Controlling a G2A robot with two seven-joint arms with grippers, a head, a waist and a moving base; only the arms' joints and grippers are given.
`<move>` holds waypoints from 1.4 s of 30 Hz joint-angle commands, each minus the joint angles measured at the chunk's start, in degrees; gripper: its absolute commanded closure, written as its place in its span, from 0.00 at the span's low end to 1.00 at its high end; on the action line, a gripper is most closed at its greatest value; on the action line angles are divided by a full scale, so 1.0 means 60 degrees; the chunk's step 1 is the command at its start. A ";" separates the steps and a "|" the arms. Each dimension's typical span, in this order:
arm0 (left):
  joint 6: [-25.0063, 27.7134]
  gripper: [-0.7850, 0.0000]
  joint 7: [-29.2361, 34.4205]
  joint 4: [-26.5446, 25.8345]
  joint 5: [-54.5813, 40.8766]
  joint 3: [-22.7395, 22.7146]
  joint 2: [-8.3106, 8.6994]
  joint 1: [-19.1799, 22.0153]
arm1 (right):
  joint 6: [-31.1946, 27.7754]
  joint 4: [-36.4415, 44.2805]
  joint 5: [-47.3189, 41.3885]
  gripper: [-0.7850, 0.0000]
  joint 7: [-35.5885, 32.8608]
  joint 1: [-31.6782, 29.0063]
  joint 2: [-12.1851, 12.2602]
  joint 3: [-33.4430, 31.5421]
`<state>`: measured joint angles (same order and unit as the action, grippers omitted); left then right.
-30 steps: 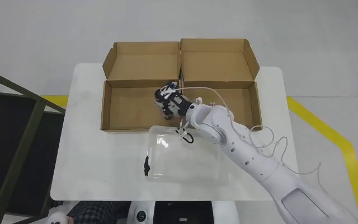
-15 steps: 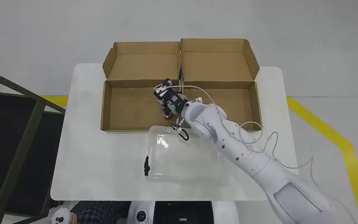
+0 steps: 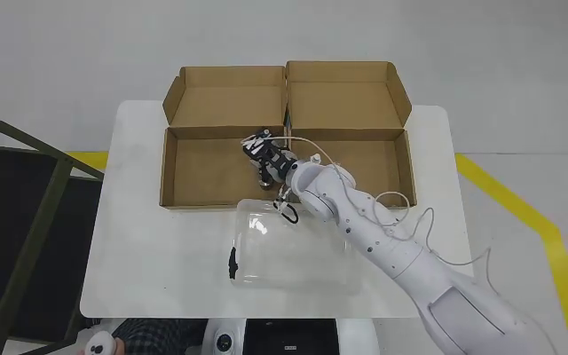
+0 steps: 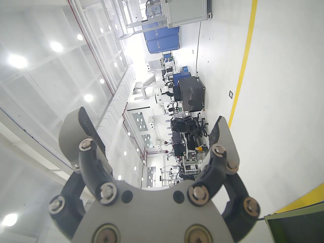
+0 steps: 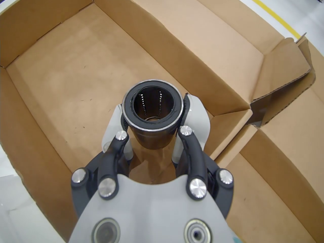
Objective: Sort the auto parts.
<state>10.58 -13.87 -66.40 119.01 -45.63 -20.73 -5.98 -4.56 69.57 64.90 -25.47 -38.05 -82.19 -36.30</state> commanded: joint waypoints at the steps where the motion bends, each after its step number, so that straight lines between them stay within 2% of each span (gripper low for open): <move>1: 0.0000 0.00 0.0000 0.0000 0.0001 0.0000 0.0000 0.0000 | -0.0044 0.0006 0.0075 0.57 -0.0039 -0.0030 -0.0021 -0.0030; 6: 0.0000 0.00 0.0000 0.0000 0.0001 0.0000 0.0000 0.0000 | -0.0120 0.0047 0.0202 0.49 -0.0127 -0.0115 -0.0055 -0.0147; 8: 0.0000 0.00 0.0000 0.0000 0.0001 0.0000 0.0000 0.0000 | -0.0171 0.0081 0.0242 0.39 -0.0164 -0.0157 -0.0066 -0.0202; 13: 0.0000 0.00 0.0000 0.0000 0.0001 0.0000 0.0000 0.0000 | -0.0310 0.0494 0.0410 0.33 -0.0150 -0.0325 -0.0042 -0.0435; 18: 0.0000 0.00 0.0000 0.0000 0.0001 0.0000 0.0000 0.0000 | -0.0535 0.1501 0.0721 0.20 -0.0152 -0.0685 0.0076 -0.0793; 23: 0.0000 0.00 0.0000 0.0000 0.0001 0.0000 0.0000 0.0000 | -0.0838 0.2798 0.1101 0.13 -0.0308 -0.1205 0.0244 -0.1214; 33: 0.0000 0.00 0.0000 0.0000 0.0001 0.0000 0.0000 0.0000 | -0.1948 0.5422 0.1707 0.00 -0.0081 -0.3061 0.0750 -0.2524; 42: 0.0000 0.00 0.0000 0.0000 0.0001 0.0000 0.0000 0.0000 | -0.3108 0.6945 0.1839 0.00 0.0881 -0.5126 0.1234 -0.4268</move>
<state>10.58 -13.87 -66.40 119.01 -45.63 -20.73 -5.98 -22.18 110.51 75.80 -21.25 -67.35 -75.09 -60.52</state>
